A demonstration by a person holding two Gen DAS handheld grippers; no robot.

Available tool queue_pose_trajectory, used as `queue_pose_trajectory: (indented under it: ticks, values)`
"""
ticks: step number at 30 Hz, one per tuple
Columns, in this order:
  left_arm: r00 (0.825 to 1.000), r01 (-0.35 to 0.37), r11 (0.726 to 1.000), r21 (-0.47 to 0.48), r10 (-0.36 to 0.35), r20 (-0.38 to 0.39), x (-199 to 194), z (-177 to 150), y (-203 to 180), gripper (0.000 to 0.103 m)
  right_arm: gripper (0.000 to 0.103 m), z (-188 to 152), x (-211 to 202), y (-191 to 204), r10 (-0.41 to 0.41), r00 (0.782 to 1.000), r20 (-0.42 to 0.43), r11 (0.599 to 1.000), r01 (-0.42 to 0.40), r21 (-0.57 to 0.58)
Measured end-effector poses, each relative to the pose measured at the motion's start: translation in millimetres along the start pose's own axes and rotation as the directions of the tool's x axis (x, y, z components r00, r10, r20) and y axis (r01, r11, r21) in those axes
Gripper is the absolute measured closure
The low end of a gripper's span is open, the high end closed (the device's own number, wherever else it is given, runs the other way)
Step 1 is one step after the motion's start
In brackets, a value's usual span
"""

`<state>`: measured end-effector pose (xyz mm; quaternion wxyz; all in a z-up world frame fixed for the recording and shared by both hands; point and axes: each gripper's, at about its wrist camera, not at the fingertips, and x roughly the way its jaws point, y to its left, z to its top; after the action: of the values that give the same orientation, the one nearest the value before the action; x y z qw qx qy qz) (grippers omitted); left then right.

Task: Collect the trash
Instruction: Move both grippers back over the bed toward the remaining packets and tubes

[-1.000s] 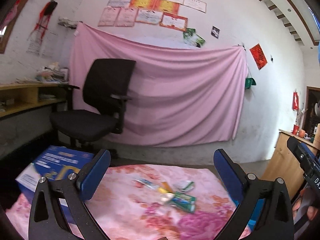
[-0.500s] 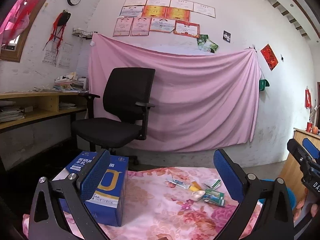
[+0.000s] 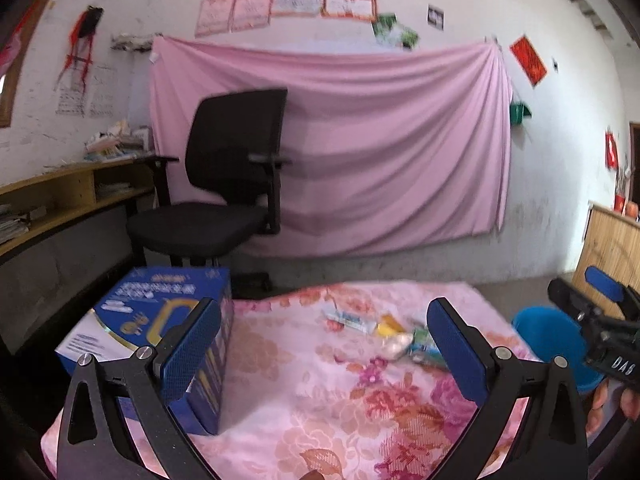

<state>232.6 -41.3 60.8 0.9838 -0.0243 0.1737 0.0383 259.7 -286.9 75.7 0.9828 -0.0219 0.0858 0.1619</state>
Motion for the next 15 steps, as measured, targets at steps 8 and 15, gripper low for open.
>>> queue_pose_trajectory:
  ticks: [8,15]
  values:
    - [0.975,0.051,0.996,-0.069,-0.065,-0.211,53.9,-8.9,2.1,0.003,0.000,-18.5,36.8,-19.9,0.059,0.985,-0.163,0.997,-0.049,0.061]
    - [0.916,0.142,0.988,-0.067,-0.157,-0.370,98.3,-19.0,-5.8,0.021,0.000,-36.8,87.1,-26.8,0.170,0.906,-0.388,0.983,-0.129,0.130]
